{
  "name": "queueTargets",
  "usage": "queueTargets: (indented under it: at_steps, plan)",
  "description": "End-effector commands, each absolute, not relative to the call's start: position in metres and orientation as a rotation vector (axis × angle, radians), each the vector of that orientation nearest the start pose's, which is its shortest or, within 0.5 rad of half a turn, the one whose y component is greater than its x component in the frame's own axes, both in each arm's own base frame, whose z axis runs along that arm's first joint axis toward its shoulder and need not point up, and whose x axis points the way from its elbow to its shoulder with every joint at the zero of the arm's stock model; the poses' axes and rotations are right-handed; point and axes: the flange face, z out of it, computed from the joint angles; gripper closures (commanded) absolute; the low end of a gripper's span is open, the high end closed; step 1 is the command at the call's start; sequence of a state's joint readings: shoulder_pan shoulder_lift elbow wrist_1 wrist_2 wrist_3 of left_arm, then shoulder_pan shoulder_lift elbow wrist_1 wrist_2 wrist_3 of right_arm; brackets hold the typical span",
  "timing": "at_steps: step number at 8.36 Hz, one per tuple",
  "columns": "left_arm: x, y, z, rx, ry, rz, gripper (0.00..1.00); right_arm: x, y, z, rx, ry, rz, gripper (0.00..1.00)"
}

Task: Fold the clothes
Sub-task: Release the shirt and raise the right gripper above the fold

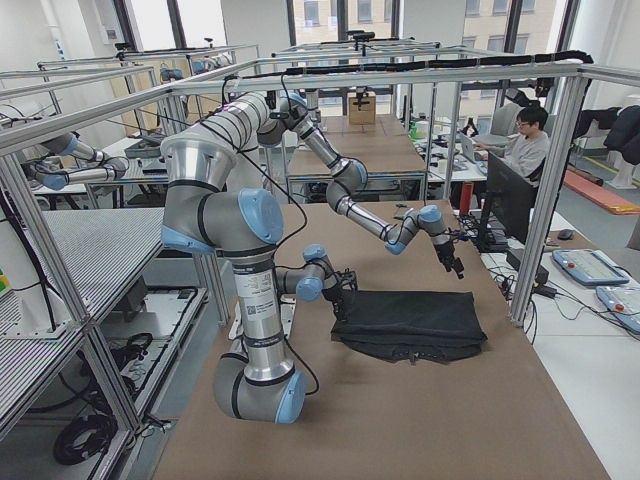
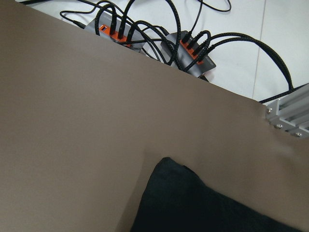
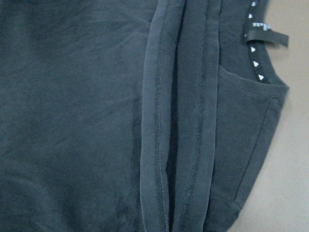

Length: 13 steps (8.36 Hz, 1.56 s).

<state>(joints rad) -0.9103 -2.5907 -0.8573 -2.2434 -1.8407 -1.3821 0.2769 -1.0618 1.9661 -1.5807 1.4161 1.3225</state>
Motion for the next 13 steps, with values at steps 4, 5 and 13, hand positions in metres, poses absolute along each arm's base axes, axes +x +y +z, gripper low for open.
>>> queueTargets:
  at_steps: [4, 5, 13]
  plan:
    - [0.451, -0.752, 0.238, 0.294, 0.971, -0.533, 0.00, -0.591, -0.327, 0.215, 0.449, -0.664, -0.075, 0.53]
    - [0.451, -0.752, 0.238, 0.294, 0.971, -0.533, 0.00, -0.591, -0.328, 0.218, 0.448, -0.660, -0.075, 0.55]
    - [0.451, -0.752, 0.239, 0.293, 0.970, -0.535, 0.00, -0.581, -0.326, 0.223, 0.466, -0.652, -0.152, 1.00]
